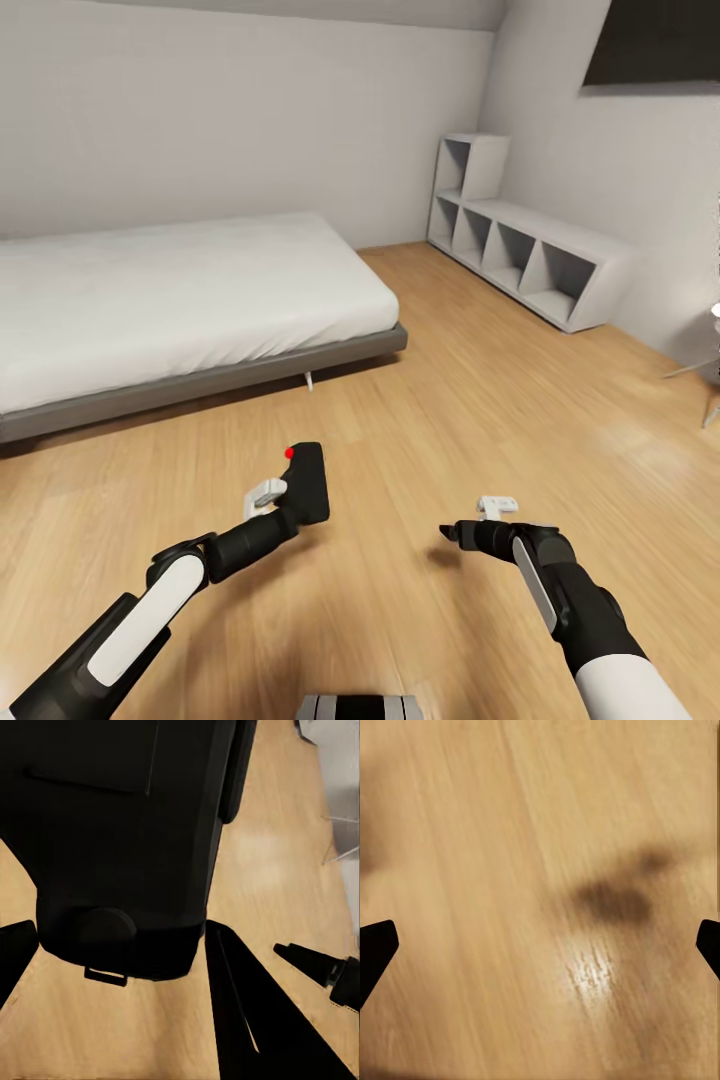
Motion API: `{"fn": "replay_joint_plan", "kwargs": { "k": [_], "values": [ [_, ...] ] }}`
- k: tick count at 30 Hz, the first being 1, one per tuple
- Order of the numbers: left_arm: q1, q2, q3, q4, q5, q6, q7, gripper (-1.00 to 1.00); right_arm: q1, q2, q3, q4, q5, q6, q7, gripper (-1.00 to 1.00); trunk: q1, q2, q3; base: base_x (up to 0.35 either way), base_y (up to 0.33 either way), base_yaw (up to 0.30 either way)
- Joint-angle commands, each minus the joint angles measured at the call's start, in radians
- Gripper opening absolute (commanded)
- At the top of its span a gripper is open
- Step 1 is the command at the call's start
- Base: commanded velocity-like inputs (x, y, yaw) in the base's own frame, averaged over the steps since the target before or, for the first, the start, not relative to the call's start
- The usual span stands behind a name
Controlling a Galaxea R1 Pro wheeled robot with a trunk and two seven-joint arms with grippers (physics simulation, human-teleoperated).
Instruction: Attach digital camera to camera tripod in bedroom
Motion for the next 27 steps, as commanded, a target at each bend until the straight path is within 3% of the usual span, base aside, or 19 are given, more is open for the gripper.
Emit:
{"fn": "replay_joint_plan", "kwargs": {
  "k": [1, 27],
  "values": [
    [-0.001, 0.000, -0.002, -0.003, 0.011, 0.000, 0.042, -1.00, 0.000, 0.000, -0.001, -0.001, -0.007, 0.005, 0.000, 1.00, -0.001, 0.000, 0.003, 0.000, 0.000, 0.000],
    [-0.001, 0.000, 0.000, -0.003, 0.019, -0.009, 0.063, -1.00, 0.000, -0.001, -0.001, -0.001, -0.006, 0.001, 0.000, 1.00, -0.012, 0.006, 0.104, 0.000, 0.000, 0.000]
  ]
}}
